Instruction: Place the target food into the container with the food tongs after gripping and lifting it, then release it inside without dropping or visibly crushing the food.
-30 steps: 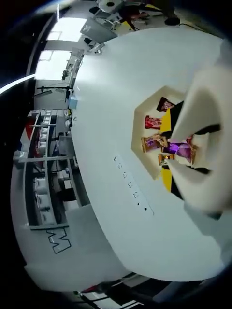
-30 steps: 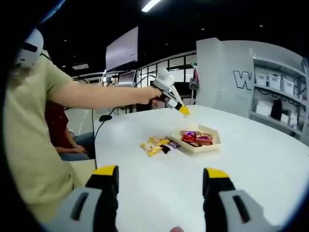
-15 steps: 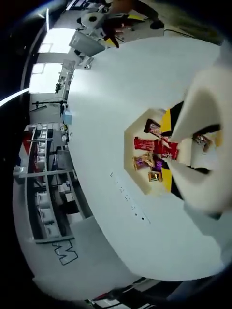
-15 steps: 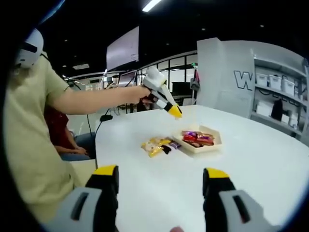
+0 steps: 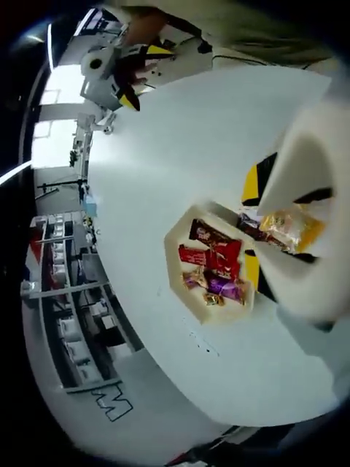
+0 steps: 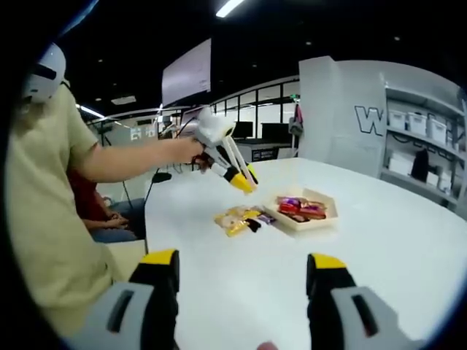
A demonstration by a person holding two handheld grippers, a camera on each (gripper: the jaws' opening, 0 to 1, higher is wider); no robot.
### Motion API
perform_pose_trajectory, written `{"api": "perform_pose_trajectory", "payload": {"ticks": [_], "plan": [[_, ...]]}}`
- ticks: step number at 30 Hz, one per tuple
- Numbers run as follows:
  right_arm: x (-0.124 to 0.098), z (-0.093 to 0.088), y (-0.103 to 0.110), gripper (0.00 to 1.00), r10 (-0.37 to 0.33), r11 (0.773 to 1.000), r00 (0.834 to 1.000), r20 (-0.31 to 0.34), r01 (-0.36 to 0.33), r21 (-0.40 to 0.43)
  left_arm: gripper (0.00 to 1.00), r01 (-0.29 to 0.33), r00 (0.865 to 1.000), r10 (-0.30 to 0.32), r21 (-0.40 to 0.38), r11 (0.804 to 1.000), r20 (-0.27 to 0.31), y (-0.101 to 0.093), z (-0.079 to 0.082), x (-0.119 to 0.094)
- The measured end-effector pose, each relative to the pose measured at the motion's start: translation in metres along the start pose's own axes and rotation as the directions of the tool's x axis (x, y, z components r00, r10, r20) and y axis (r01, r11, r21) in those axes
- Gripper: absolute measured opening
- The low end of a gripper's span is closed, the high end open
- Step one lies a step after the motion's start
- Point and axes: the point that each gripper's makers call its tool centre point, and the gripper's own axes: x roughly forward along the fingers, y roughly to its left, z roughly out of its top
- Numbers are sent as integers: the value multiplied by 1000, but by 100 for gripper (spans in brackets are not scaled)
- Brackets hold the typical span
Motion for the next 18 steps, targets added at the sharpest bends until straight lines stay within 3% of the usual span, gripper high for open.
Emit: {"api": "perform_pose_trajectory", "payload": {"ticks": [18], "plan": [[1,-1,2,69,4,1000,1000,-4,-4,-1,23,89,996,-89,106,990,-13,-25,-16,-2]]}}
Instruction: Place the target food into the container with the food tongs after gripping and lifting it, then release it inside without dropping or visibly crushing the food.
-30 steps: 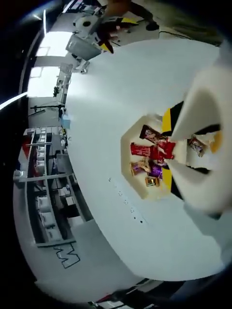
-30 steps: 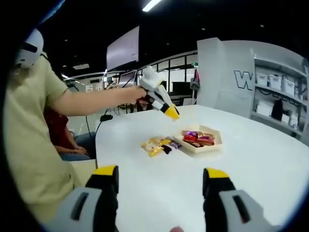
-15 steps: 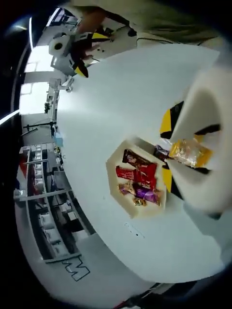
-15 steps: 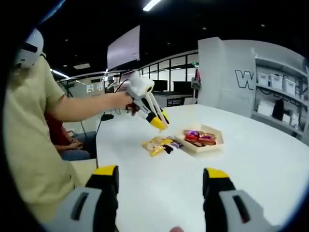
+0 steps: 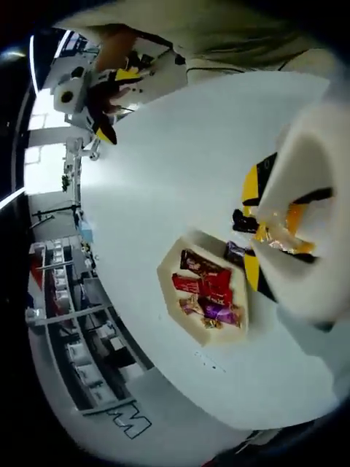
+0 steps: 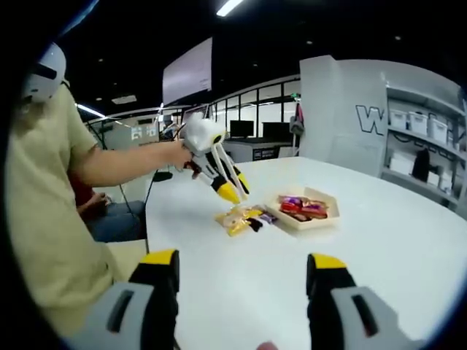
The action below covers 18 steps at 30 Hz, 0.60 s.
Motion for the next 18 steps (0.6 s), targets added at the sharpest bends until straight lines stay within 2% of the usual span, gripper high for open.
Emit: {"api": "perform_pose_trajectory", "payload": {"ticks": [9,18], "plan": [[1,-1,1,69,1,1000,1000,-1,-1,2,23,52,998,-50,50,997,-31,-18,-12,4],[1,-2,1,69,0,1000,1000,-3,0,4,24,66,995,-61,70,995,-78,-25,-24,11]]}}
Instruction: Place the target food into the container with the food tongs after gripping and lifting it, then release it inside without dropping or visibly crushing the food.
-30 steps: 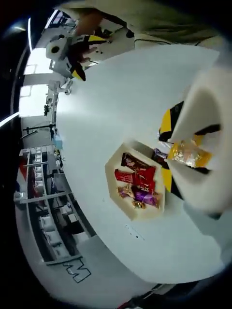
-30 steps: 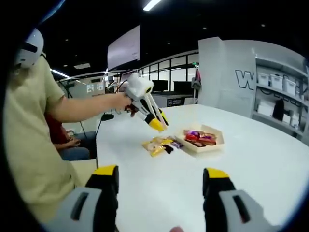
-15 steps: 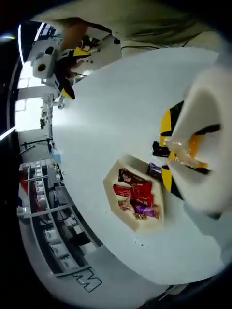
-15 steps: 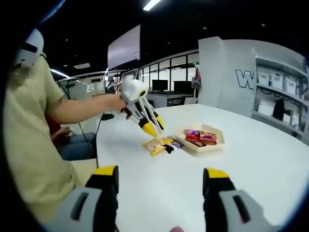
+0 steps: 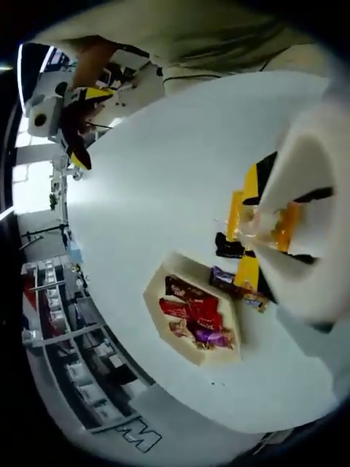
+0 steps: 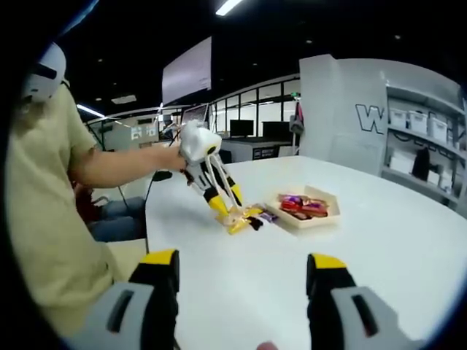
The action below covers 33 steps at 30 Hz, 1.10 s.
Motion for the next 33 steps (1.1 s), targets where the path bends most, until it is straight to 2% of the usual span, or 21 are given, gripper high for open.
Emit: {"api": "perform_pose_trajectory", "payload": {"ticks": [9,33], "plan": [[1,-1,0,69,3,1000,1000,2,-3,6,24,1,1000,-1,-1,1000,-6,0,1,1],[1,-3,1,70,8,1000,1000,8,-8,13,25,59,998,-61,-104,993,-17,-8,-4,4]]}}
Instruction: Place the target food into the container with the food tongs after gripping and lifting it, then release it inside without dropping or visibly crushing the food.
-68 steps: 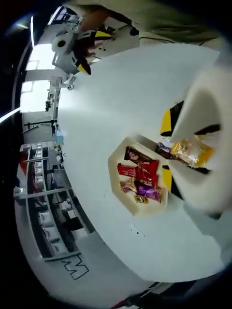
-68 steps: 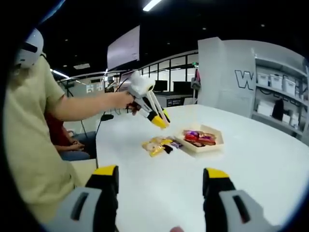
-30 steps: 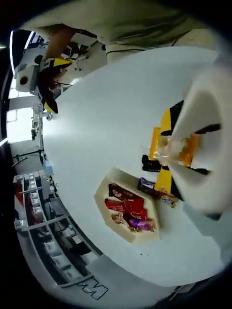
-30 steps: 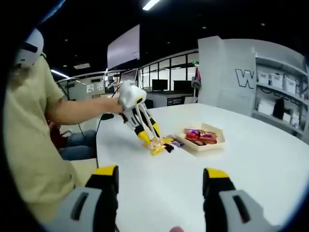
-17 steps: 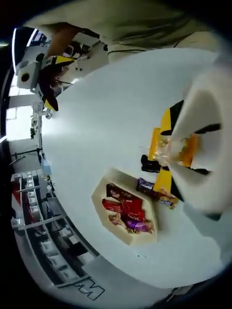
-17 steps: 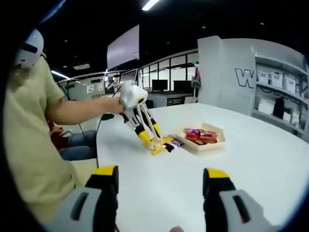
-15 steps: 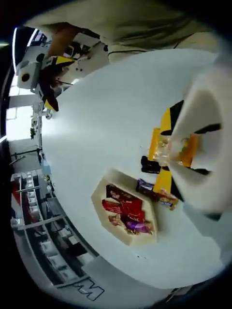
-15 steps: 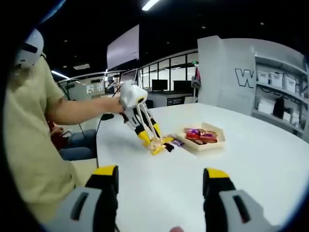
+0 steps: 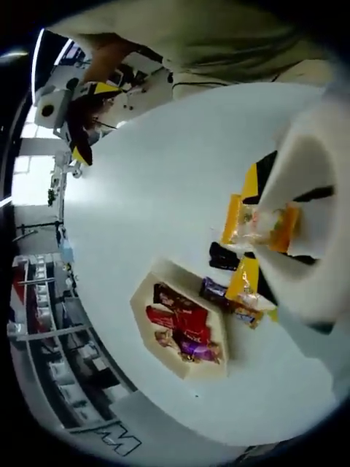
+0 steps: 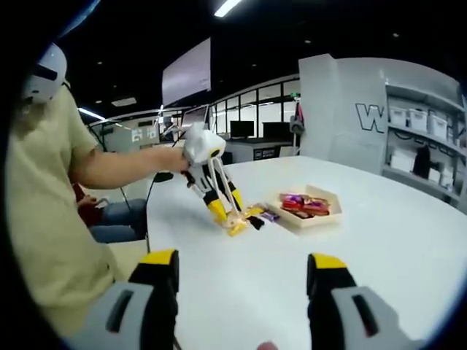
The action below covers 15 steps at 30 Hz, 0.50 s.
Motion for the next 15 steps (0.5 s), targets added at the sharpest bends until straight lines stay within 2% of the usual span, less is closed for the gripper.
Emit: {"api": "perform_pose_trajectory", "payload": {"ticks": [15], "plan": [[1,3,-1,69,3,1000,1000,2,-3,-6,22,-4,1000,6,-54,999,30,-1,-2,1]]}}
